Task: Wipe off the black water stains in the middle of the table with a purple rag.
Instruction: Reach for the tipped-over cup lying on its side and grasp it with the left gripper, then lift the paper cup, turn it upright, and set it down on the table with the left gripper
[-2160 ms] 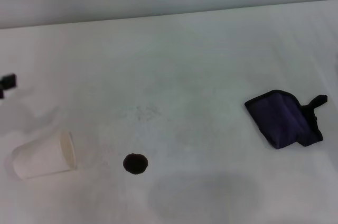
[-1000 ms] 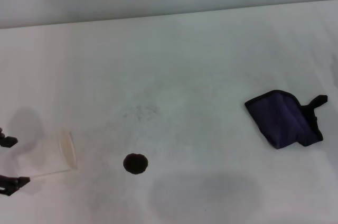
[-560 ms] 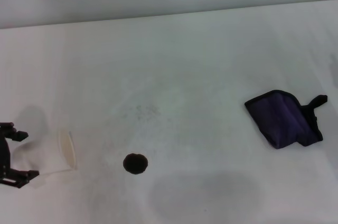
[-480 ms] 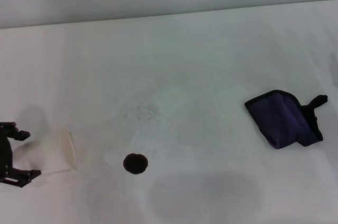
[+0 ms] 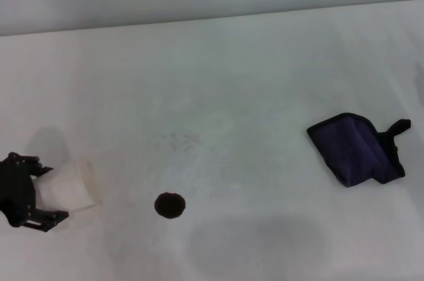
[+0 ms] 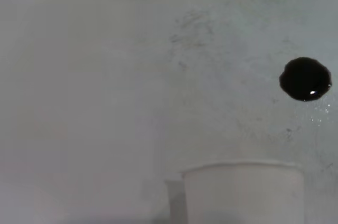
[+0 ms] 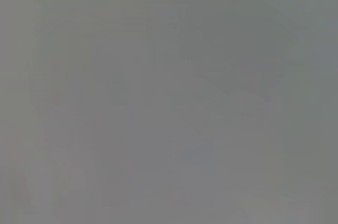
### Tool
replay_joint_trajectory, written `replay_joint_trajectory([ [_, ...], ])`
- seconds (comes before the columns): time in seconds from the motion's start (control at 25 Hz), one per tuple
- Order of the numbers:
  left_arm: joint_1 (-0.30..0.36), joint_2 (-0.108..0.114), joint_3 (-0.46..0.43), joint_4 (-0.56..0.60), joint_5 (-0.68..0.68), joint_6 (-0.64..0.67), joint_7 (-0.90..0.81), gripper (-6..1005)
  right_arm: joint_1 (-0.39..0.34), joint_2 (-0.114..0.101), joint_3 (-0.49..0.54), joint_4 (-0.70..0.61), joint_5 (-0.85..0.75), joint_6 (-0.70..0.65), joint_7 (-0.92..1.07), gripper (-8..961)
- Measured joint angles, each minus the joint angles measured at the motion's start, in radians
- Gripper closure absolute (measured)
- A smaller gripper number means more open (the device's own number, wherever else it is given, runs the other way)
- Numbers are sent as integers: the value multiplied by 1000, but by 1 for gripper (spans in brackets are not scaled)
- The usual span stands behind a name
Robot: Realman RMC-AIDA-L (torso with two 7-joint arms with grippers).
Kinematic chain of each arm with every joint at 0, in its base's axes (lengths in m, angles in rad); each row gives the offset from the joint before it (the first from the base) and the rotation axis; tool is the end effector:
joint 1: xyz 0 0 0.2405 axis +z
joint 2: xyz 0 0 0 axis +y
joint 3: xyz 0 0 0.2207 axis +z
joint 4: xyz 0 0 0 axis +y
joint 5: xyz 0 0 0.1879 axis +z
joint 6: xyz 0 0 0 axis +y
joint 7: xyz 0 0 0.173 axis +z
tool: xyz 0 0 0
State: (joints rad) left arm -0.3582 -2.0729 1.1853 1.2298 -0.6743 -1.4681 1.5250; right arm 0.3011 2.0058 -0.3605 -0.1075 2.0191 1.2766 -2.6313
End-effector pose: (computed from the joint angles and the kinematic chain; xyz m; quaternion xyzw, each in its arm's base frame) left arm -0.2595 0.2875 0.0020 -0.9775 -0.0896 0.1494 0.1186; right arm 0.3532 0.2917 0.0855 -0.6479 0.2852 0.3038 0.6376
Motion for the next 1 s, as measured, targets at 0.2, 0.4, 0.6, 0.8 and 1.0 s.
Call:
replay_joint_trajectory([
  [0.2, -10, -1, -3, -9, -33, 25, 11, 212, 6, 1, 0, -10, -2, 2, 3, 516],
  [0.4, -6, 0, -8, -13, -203, 97, 62, 266, 10, 1, 0, -10, -2, 2, -3, 516],
  [0.6, -18, 0, -8, -116, -420, 189, 152, 325, 25, 1, -9, -12, -3, 2, -4, 517],
  [0.8, -50, -2, -1, -299, -612, 273, 274, 356, 33, 1, -25, -28, -4, 0, -5, 517],
  [1.0, -52, -3, 0, -476, -822, 313, 468, 393, 35, 1, -28, -34, -4, 0, -5, 517],
])
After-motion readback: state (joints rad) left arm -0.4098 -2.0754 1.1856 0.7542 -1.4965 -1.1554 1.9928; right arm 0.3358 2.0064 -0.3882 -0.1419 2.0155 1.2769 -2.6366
